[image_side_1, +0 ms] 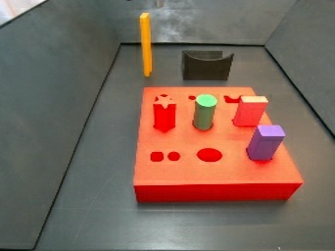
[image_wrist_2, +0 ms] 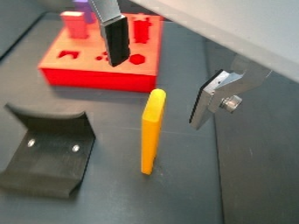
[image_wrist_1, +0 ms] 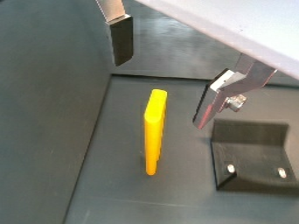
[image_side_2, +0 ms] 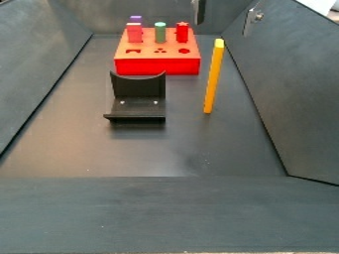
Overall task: Pick up the square-circle object. Move up. Rotate the square-circle object. Move to above the board. Insert the square-circle object.
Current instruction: Rotate the square-circle object.
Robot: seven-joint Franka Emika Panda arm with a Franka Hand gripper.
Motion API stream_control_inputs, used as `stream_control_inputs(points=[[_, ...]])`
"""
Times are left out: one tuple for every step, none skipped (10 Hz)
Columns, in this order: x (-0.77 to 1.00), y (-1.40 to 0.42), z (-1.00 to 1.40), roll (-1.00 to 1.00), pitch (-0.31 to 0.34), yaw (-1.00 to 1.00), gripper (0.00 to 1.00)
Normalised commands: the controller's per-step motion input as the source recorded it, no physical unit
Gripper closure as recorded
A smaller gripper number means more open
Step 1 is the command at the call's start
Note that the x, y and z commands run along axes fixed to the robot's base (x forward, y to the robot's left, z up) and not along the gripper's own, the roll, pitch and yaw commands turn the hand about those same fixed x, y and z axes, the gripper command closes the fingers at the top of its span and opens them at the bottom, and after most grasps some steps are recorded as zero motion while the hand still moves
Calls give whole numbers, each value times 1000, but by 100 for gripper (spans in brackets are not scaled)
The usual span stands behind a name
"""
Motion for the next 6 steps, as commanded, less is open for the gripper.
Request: stream_control_inputs(points=[[43,14,-25,6,9,-1000,0],[42,15,-24,6,9,-1000,0],[42,15,-24,6,10,-1000,0],[42,15,-23,7,11,-1000,0],[42,15,-23,8,12,-1000,0],[42,16,-23,9,14,-1000,0]])
